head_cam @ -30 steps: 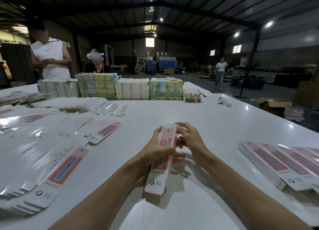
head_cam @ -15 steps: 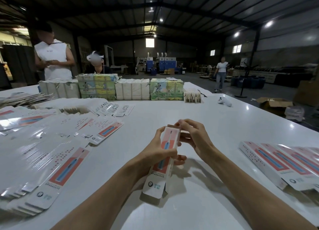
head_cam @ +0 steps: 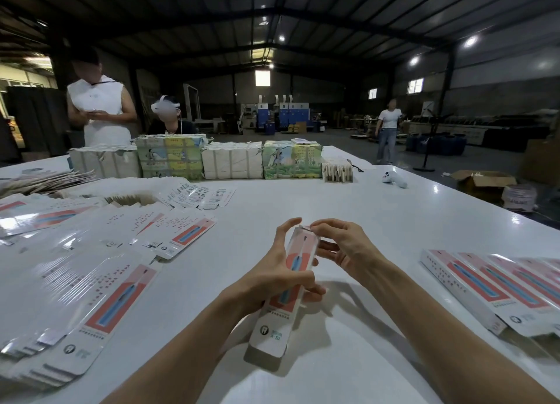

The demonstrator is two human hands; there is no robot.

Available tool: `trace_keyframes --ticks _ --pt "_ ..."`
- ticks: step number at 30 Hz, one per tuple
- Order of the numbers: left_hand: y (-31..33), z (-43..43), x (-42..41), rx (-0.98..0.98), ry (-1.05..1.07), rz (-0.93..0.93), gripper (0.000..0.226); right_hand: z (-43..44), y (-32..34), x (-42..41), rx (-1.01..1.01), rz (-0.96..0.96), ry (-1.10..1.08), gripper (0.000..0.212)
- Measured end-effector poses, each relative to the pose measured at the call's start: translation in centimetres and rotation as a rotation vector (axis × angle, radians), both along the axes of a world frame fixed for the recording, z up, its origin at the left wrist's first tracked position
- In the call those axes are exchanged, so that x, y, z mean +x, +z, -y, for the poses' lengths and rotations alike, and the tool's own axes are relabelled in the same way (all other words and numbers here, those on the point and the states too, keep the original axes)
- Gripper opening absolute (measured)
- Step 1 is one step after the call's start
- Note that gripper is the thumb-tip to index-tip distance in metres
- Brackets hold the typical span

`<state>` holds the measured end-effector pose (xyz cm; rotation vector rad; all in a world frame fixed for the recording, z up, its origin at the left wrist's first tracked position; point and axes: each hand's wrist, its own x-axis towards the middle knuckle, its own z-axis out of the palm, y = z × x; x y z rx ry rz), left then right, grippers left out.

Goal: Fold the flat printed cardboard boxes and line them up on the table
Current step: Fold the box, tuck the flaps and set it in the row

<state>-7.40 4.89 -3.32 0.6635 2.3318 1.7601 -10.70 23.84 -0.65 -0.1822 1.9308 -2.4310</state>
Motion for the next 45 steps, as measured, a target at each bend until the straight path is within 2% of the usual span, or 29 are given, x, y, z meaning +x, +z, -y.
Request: trace_keyframes --ticks 6,13,18,22,26,29,32,37,41,45 --pt "-0.2 -0.2 0.1 -0.003 -0.034 0.023 0.095 -0.4 -0.3 -0.3 0.007 0.030 0.037 0.013" --pt "-0.3 0.0 0.4 0.004 -0.034 -0.001 0.106 -0.4 -0.4 -0.5 -0.077 0.165 0.082 0.017" --pt "0.1 -0.1 0.8 0.022 -0.036 0.066 0.089 -0.3 -0.3 -0.1 -0.116 0.181 0.073 0.016" --pt "0.3 -0.1 0.7 0.071 0.033 0.085 0.091 0.1 -0.2 0.1 -0.182 0.123 0.145 0.017" --pt "0.3 -0.3 0.4 0.177 0.059 0.168 0.097 1.0 -0.4 0.4 0.030 -0.039 0.062 0.023" --pt "0.2 -0.3 0.1 0.299 0.042 0.285 0.101 1.3 -0.6 0.8 0.062 -0.100 0.049 0.021" --pt "0.3 -0.2 -0.1 0.431 0.007 0.391 0.087 1.4 -0.7 1.3 0.082 -0.150 0.074 0.021" --pt "0.1 -0.4 -0.2 0.474 0.047 0.392 0.051 1.8 -0.7 1.4 0.088 -0.177 0.085 0.020" --pt "0.0 -0.6 -0.3 0.428 0.108 0.332 0.037 1.9 -1.1 1.3 0.085 -0.178 0.078 0.016" --pt "-0.1 -0.8 -0.2 0.415 0.153 0.288 0.031 2.4 -1.9 0.8 0.104 -0.199 -0.023 0.015"
